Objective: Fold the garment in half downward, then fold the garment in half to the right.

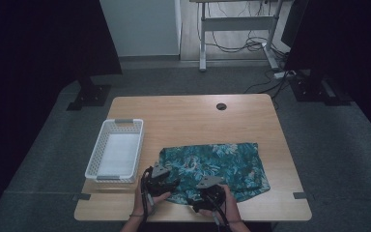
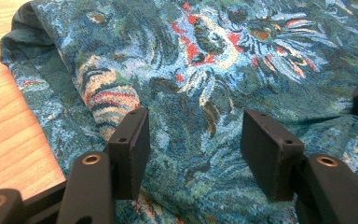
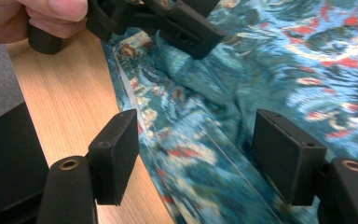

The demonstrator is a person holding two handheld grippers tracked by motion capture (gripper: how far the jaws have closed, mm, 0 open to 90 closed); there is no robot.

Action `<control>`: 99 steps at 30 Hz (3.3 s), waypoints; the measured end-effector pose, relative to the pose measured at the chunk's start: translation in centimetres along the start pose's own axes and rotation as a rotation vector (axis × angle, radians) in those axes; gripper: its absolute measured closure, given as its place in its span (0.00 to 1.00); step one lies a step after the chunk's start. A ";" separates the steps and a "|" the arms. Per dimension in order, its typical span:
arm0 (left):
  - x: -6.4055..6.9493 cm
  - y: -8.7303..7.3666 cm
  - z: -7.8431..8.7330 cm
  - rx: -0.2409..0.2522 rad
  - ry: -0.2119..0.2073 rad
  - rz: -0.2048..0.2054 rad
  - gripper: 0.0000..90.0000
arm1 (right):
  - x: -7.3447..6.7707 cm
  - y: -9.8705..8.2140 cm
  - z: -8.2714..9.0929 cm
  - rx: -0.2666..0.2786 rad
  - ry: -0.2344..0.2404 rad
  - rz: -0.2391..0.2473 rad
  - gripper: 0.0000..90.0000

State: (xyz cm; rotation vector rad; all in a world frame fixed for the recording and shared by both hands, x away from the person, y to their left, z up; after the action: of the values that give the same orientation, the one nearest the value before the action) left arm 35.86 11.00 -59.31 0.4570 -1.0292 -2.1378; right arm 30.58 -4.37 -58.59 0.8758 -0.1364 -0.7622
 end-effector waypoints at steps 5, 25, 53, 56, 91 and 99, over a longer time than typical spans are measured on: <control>0.0 -0.1 0.1 0.003 -0.003 0.009 0.47 | -0.3 -0.4 -0.7 -0.003 -0.016 -0.021 0.34; 2.7 2.1 -2.6 -0.031 -0.012 -0.034 0.44 | 3.0 -2.1 1.7 0.034 -0.095 -0.088 0.36; 3.3 4.1 -5.0 -0.019 -0.035 -0.018 0.45 | 6.3 -2.4 2.9 0.064 -0.141 -0.131 0.36; 3.3 4.1 -5.1 -0.015 -0.038 -0.020 0.45 | 6.2 -2.5 2.9 0.062 -0.148 -0.128 0.36; 1.2 1.3 0.5 0.050 -0.034 0.004 0.25 | 4.3 -2.8 5.4 0.145 -0.136 -0.094 0.27; 1.2 1.2 0.5 0.035 -0.038 -0.014 0.23 | 4.5 -2.8 5.5 0.145 -0.139 -0.095 0.26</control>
State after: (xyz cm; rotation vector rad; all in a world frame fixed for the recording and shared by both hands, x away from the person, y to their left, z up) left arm 35.23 9.85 -58.10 0.4429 -1.0887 -2.1509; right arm 30.11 -11.94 -57.96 0.9713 -0.2773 -0.9111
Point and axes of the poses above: each handheld gripper's, and its own axes: z roughly backward along the jaws, y roughly out of its top, x roughly to its right, the point moved 6 cm from there along -z, roughly forward along the jaws, and after that the axes turned 7 degrees about -z, right-handed, at the moved point
